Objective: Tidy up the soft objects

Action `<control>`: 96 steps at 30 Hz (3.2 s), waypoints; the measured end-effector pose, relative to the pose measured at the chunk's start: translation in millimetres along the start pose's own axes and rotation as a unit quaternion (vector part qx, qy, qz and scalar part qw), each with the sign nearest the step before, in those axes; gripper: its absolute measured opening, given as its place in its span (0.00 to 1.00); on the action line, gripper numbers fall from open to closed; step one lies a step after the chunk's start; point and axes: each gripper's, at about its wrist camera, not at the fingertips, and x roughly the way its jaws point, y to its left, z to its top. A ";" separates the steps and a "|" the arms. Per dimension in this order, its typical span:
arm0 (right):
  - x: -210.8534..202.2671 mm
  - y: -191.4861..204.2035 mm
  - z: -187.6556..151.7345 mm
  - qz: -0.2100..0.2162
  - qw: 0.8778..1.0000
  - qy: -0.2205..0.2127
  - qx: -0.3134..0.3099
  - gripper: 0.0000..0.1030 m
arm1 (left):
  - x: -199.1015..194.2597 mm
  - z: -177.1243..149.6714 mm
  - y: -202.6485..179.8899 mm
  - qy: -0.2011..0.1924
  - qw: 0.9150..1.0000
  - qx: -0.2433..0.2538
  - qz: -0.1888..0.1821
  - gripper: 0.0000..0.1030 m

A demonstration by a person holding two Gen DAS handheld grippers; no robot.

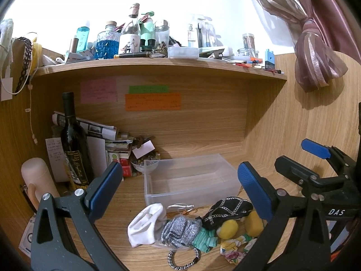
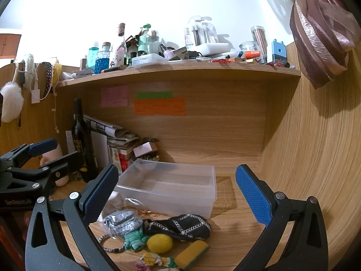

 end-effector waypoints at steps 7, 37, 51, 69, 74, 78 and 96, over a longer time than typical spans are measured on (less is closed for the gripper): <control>-0.9 1.6 1.6 0.001 1.000 -0.002 -0.001 1.00 | 0.5 -0.3 0.9 0.001 1.000 -0.002 -0.001 1.00; -0.4 0.1 2.8 0.007 1.000 0.001 0.005 1.00 | -4.4 2.5 -2.1 0.003 1.000 -0.006 -0.023 1.00; 28.8 -21.9 -29.5 0.002 0.997 0.074 0.018 0.87 | 30.0 -27.3 26.0 0.080 0.996 -0.026 -0.012 0.82; 79.4 -57.7 -111.6 0.003 0.963 0.261 0.062 0.65 | 107.9 -96.4 74.8 0.227 0.971 -0.071 0.030 0.68; 83.6 -57.7 -120.0 0.024 0.958 0.276 0.076 0.57 | 120.3 -106.8 75.8 0.250 0.966 -0.065 0.030 0.59; 85.3 -58.5 -121.9 0.052 0.952 0.286 0.093 0.44 | 129.1 -111.9 75.2 0.269 0.961 -0.059 0.023 0.38; 65.0 -66.1 -94.5 0.010 0.973 0.216 0.085 0.28 | 83.7 -68.6 73.3 0.179 0.983 -0.049 0.016 0.12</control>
